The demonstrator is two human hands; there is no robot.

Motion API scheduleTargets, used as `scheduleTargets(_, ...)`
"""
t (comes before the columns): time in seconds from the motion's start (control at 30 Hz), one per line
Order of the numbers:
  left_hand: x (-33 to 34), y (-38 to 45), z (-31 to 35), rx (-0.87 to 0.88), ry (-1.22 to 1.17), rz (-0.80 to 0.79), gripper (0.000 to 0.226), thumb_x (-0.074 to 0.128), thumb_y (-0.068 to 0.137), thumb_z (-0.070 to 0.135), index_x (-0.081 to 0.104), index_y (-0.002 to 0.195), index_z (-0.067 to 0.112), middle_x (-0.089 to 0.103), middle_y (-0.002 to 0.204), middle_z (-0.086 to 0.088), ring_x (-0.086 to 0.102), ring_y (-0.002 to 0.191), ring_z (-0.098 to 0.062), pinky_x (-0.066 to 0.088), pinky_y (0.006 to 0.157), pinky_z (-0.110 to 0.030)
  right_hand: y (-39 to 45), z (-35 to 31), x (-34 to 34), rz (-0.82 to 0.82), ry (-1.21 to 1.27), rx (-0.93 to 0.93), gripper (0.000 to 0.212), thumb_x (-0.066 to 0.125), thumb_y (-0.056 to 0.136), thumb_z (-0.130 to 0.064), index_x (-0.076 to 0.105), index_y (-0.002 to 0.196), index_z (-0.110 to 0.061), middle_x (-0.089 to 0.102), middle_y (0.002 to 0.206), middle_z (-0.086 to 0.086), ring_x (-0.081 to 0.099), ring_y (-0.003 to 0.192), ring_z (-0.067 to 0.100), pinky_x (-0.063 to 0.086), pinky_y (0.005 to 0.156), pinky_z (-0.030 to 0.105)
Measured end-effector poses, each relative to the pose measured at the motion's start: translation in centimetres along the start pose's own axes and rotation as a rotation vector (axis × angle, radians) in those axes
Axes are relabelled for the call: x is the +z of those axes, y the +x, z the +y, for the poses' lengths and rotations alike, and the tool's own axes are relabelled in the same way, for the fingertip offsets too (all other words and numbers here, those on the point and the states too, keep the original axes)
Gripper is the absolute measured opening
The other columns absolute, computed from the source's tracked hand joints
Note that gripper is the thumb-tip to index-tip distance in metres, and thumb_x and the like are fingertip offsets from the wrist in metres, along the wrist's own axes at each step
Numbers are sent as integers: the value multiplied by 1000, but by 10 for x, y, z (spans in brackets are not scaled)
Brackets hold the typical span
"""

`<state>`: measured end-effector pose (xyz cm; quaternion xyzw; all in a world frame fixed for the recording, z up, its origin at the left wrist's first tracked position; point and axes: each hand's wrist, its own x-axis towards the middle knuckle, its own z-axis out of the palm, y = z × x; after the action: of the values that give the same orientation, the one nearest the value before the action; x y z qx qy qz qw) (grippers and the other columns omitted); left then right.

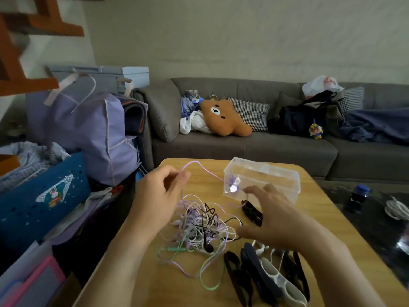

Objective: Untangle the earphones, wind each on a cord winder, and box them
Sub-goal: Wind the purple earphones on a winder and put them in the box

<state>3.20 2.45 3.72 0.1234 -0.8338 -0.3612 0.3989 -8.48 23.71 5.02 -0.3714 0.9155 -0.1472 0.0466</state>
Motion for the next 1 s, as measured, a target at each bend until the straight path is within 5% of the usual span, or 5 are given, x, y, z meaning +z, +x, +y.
scheduleTargets(0.23, 13, -11, 40, -95, -278, -264, 33, 45, 101, 37, 63, 82, 16, 58, 59, 2, 52, 54, -5, 44, 54, -21, -3, -56, 21, 329, 498, -441, 70, 78, 81, -39, 42, 142, -44, 53, 116, -21, 62, 98, 4, 48, 75, 13)
scheduleTargets(0.47, 14, -16, 30, -82, -175, -442, 27, 55, 98, 47, 74, 98, 28, 74, 88, 5, 70, 85, -19, 56, 81, -47, 3, -39, 24, 399, 613, -263, 14, 81, 82, -25, 73, 93, -26, 69, 74, -17, 66, 70, 4, 49, 61, 15)
scheduleTargets(0.67, 19, -19, 20, -44, 96, -388, 9, 65, 95, 33, 69, 96, 25, 67, 78, 8, 63, 72, -9, 53, 70, -34, -2, -22, 4, 564, 794, -117, 20, 69, 92, -25, 70, 77, -14, 71, 65, 0, 64, 49, 10, 51, 48, 24)
scheduleTargets(0.87, 24, -23, -5, -131, 266, -466, 17, 48, 104, 31, 55, 88, 27, 60, 76, 10, 61, 74, -18, 44, 64, -36, -5, 15, -16, 842, 1292, 211, 25, 58, 100, -29, 65, 90, -8, 70, 79, 9, 67, 61, 16, 55, 55, 30)
scheduleTargets(1.0, 27, -19, -3, 21, 229, -275, 23, 49, 100, 36, 67, 91, 25, 65, 74, 11, 60, 76, -14, 50, 77, -41, -1, 33, -13, 583, 1044, 400, 29, 59, 100, -31, 62, 121, -11, 71, 91, 10, 65, 71, 19, 53, 64, 33)
